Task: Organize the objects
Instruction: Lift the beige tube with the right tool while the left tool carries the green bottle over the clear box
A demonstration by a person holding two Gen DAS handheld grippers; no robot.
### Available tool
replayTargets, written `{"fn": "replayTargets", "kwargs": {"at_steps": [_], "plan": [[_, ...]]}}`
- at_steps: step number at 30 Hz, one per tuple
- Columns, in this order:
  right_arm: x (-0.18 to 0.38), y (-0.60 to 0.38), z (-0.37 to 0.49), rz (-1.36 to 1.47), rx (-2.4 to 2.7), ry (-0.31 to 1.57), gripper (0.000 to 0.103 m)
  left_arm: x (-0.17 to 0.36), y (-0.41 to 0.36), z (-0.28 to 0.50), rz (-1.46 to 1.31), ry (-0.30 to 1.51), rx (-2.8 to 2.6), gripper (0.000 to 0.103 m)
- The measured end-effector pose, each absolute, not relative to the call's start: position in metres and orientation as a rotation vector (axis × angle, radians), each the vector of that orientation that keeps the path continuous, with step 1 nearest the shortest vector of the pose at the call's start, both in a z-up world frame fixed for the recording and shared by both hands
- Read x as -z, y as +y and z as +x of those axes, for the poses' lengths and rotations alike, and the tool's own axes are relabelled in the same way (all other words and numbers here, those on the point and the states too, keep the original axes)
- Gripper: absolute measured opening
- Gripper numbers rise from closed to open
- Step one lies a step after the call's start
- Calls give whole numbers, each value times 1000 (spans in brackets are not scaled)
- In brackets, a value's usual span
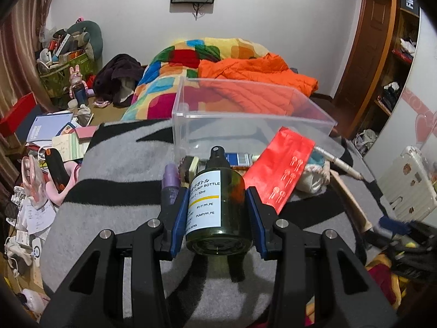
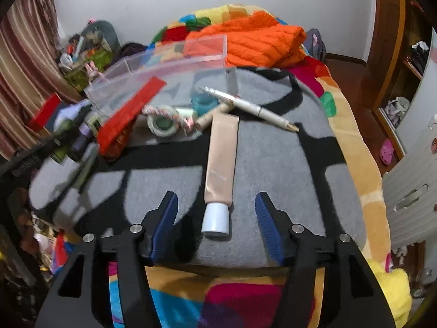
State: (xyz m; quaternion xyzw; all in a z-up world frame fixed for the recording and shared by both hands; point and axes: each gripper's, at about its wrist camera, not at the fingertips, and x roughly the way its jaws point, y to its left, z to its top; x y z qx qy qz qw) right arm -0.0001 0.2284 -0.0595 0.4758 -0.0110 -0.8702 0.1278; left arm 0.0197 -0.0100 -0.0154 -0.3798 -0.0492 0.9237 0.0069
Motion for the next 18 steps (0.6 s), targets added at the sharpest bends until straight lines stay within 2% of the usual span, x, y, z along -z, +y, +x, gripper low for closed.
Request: {"fn": "replayTargets", "kwargs": {"at_steps": [3, 4, 5, 6, 12, 18], "plan": [[75, 225, -5, 1422, 2540, -26, 50, 9, -10, 21, -1153, -158, -2900, 41], [74, 224, -3, 1399, 2565, -11, 41, 7, -10, 22, -1142, -157, -2906, 41], [74, 223, -3, 1388, 2561, 0, 27, 5, -10, 22, -1132, -160, -2910, 41], [73, 222, -2, 1380, 2553, 1, 21, 3, -10, 22, -1122, -165, -2913, 41], [61, 222, 12, 1313, 2594, 46, 19, -9, -9, 21, -1063, -182, -2930, 41], [21, 225, 21, 1154, 2642, 45, 19, -21, -8, 20, -1015, -155, -2953, 41]]}}
